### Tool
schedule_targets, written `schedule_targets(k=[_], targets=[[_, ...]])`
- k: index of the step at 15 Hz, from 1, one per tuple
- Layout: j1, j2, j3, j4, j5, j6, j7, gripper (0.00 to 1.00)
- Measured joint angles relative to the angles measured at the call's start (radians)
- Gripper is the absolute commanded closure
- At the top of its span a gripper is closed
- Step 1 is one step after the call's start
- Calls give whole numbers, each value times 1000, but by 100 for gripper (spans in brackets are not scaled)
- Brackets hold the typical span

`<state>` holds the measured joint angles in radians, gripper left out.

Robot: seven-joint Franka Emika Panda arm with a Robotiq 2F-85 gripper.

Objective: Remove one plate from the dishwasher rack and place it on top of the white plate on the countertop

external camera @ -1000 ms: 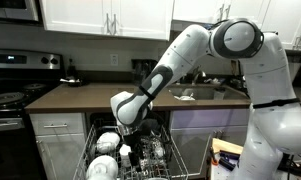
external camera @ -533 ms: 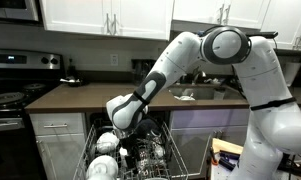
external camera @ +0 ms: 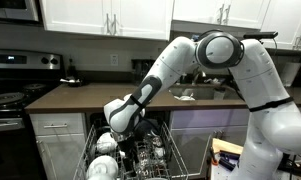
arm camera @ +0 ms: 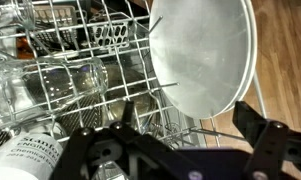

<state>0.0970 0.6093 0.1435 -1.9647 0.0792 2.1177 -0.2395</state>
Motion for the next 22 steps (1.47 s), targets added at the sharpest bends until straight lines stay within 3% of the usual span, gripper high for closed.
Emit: schedule_targets(k=[22], targets=[[-4, 101, 38, 78, 9, -85, -9, 0]])
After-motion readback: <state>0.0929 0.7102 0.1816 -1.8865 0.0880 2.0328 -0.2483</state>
